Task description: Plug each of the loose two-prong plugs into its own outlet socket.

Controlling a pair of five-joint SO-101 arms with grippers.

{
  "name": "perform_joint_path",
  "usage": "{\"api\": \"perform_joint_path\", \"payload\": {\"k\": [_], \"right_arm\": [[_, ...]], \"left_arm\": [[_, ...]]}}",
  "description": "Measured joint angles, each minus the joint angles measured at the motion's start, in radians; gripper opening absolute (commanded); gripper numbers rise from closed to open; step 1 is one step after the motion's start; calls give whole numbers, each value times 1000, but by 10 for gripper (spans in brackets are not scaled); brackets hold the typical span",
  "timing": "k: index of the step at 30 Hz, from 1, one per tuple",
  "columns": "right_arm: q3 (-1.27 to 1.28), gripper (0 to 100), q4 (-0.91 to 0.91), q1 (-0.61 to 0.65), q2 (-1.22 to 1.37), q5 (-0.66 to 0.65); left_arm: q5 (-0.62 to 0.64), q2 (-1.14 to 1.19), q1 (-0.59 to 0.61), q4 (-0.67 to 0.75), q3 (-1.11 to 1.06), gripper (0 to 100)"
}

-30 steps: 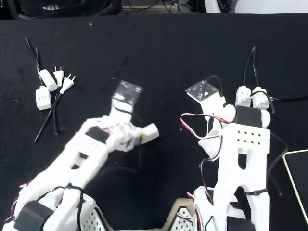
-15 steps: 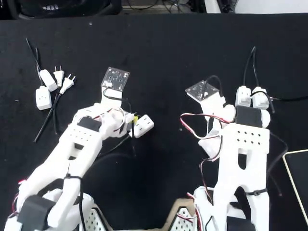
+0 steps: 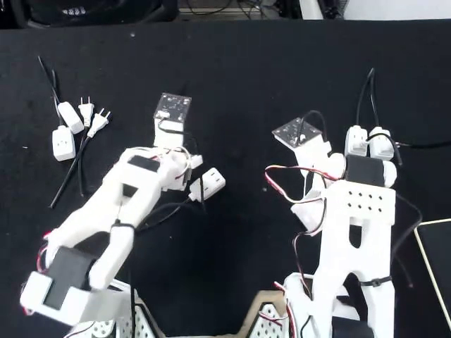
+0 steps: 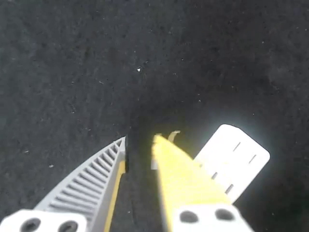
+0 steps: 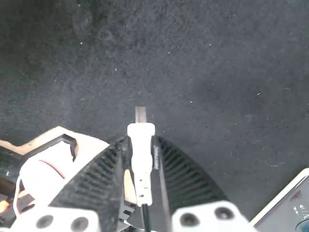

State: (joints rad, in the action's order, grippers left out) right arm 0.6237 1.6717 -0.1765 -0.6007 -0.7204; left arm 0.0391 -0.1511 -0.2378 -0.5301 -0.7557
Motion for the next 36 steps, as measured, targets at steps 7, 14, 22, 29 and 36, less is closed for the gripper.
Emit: {"api": "perform_joint_path", "payload": {"k": [7, 14, 22, 29, 36], "right_arm": [[41, 10, -2, 2, -8, -5], [48, 10, 0, 2, -9, -5], [48, 10, 0, 2, -9, -5], [48, 10, 0, 2, -9, -5], [48, 10, 0, 2, -9, -5]], "left_arm": [[0, 44, -152, 0, 9, 80], [0, 44, -184, 0, -14, 80], [0, 44, -256, -3, -46, 80], [0, -35, -127, -150, -5, 80], [-51, -87, -100, -137, -152, 80]]}}
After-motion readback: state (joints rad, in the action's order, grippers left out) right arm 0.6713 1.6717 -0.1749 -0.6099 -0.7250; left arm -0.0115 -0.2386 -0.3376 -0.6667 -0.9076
